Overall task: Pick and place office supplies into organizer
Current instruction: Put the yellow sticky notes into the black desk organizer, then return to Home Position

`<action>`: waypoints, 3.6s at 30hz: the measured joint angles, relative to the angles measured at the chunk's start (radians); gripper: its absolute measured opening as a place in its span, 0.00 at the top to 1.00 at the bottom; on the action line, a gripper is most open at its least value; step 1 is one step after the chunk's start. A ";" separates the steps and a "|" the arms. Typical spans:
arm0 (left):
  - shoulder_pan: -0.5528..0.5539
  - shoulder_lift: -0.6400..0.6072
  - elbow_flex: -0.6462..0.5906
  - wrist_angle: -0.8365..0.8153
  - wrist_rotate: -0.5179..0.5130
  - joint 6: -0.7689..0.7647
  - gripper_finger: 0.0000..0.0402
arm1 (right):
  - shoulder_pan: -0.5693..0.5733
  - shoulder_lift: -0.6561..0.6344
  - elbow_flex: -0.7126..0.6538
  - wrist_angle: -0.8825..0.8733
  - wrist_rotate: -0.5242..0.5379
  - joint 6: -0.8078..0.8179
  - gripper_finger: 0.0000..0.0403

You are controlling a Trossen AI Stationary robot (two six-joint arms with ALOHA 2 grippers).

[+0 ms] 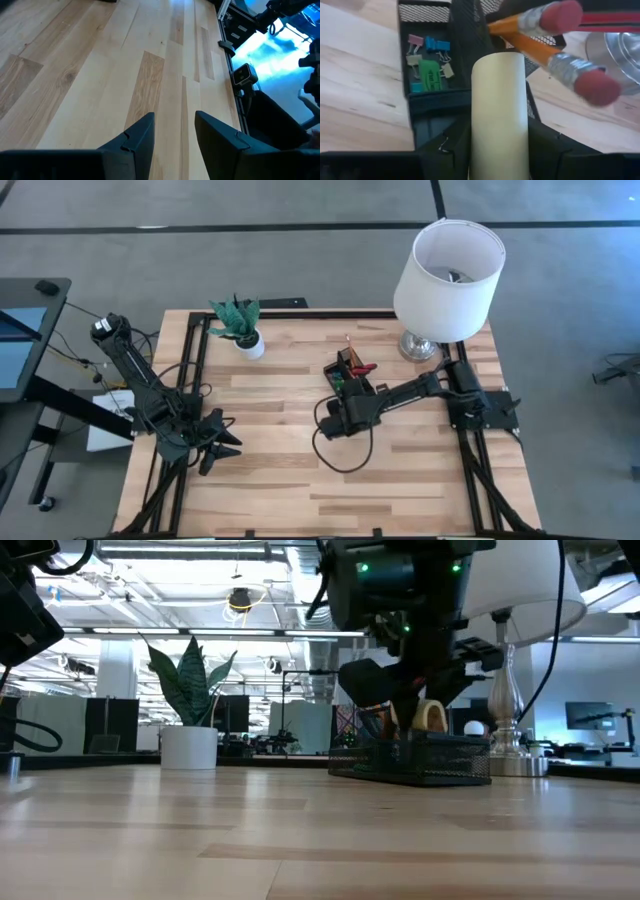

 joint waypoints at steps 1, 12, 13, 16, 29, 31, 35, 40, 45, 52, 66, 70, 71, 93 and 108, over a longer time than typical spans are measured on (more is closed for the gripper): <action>0.000 0.000 0.000 0.000 0.000 0.000 0.66 | -0.005 0.000 0.000 -0.004 -0.008 -0.008 0.64; 0.000 0.000 0.000 0.000 0.000 0.000 0.66 | -0.003 0.000 0.000 -0.055 -0.036 0.048 0.49; 0.000 0.000 0.000 0.000 0.000 0.000 0.66 | -0.003 0.000 0.000 -0.055 -0.045 0.048 0.49; 0.000 0.000 0.000 0.000 0.000 0.000 0.66 | -0.001 0.000 0.000 -0.059 -0.052 0.051 0.46; 0.000 0.000 0.000 0.000 0.000 0.000 0.66 | -0.012 0.019 -0.002 0.018 -0.146 -0.010 0.34; 0.000 0.000 0.000 0.000 0.000 0.000 0.66 | -0.015 0.016 -0.001 0.022 -0.164 -0.009 0.33; 0.000 0.000 0.000 0.000 0.000 0.000 0.66 | -0.014 0.017 -0.006 0.022 -0.168 -0.004 0.33; 0.000 0.000 0.000 0.000 0.000 0.000 0.66 | -0.018 0.017 -0.006 0.059 -0.184 -0.021 0.32; 0.000 0.000 0.000 0.000 0.000 0.000 0.66 | -0.025 0.017 -0.006 0.072 -0.180 -0.036 0.32; 0.000 0.000 0.000 0.000 0.000 0.000 0.66 | -0.042 0.017 -0.006 0.072 -0.196 -0.064 0.22; 0.000 0.000 0.000 0.000 0.000 0.000 0.66 | -0.052 0.017 -0.006 0.029 -0.195 -0.094 0.05; 0.000 0.000 0.000 0.000 0.000 0.000 0.66 | -0.054 0.017 -0.006 0.048 -0.193 -0.138 0.03; 0.000 0.000 0.000 0.000 0.000 0.000 0.66 | -0.054 0.017 -0.006 0.048 -0.193 -0.139 0.02; 0.000 0.000 0.000 -0.003 0.000 0.000 0.66 | 0.283 -0.092 0.222 -0.327 0.080 0.196 0.02; 0.000 0.000 0.000 -0.018 0.001 0.003 0.66 | 0.693 -0.325 0.222 -0.327 0.301 0.050 0.02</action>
